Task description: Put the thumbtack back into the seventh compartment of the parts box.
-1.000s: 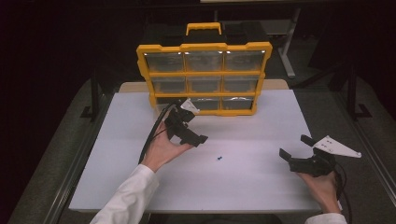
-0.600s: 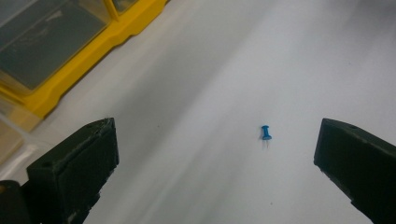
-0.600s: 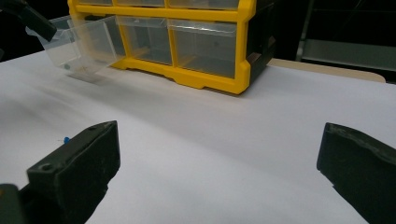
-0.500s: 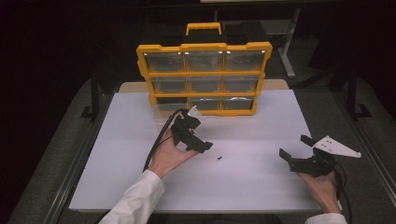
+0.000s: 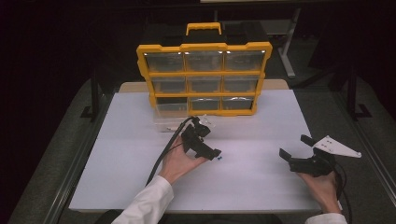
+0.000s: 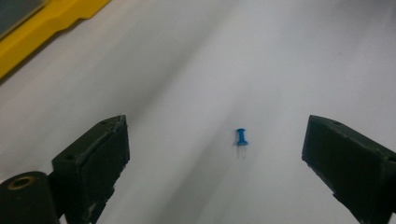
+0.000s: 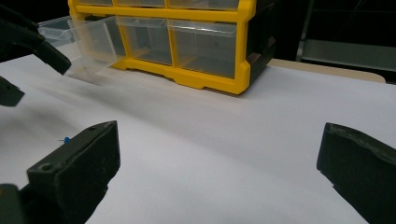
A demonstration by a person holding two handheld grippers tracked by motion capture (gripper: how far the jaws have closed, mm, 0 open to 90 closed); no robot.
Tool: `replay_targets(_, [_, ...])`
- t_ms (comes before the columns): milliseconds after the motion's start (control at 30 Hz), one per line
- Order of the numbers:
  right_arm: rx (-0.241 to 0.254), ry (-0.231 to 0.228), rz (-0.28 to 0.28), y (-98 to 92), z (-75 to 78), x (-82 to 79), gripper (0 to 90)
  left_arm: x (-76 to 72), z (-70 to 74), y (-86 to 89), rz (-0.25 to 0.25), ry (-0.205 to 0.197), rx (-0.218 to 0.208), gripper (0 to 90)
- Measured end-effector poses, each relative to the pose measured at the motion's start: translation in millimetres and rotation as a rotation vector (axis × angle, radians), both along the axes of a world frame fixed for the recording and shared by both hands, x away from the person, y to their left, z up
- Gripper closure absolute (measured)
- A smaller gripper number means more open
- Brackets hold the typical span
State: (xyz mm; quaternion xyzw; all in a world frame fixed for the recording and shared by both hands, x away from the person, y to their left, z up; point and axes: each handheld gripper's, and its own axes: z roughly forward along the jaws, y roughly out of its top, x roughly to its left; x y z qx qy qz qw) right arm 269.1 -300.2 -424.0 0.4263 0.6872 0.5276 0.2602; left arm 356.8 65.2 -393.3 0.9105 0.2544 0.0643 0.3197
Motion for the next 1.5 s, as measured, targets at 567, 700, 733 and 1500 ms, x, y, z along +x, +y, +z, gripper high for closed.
replay_targets(567, [-0.001, 0.002, 0.004, 0.0, -0.1, 0.3, 0.0, 0.9, -25.9, -16.6, -0.049, 0.020, 0.064, 19.8])
replay_targets(700, [-0.002, 0.002, 0.004, 0.0, -0.1, 0.3, 0.0, 0.6, -28.8, -19.0, -0.056, 0.017, 0.072, 25.4])
replay_targets(733, [-0.001, 0.003, 0.004, -0.1, -0.1, 0.4, 0.0, 0.9, -29.2, -19.3, -0.062, 0.016, 0.074, 26.3])
replay_targets(1500, [0.000, 0.003, 0.008, 0.0, 0.0, 0.3, 0.0, -6.8, -38.1, -32.4, -0.149, 0.001, 0.149, 71.4])
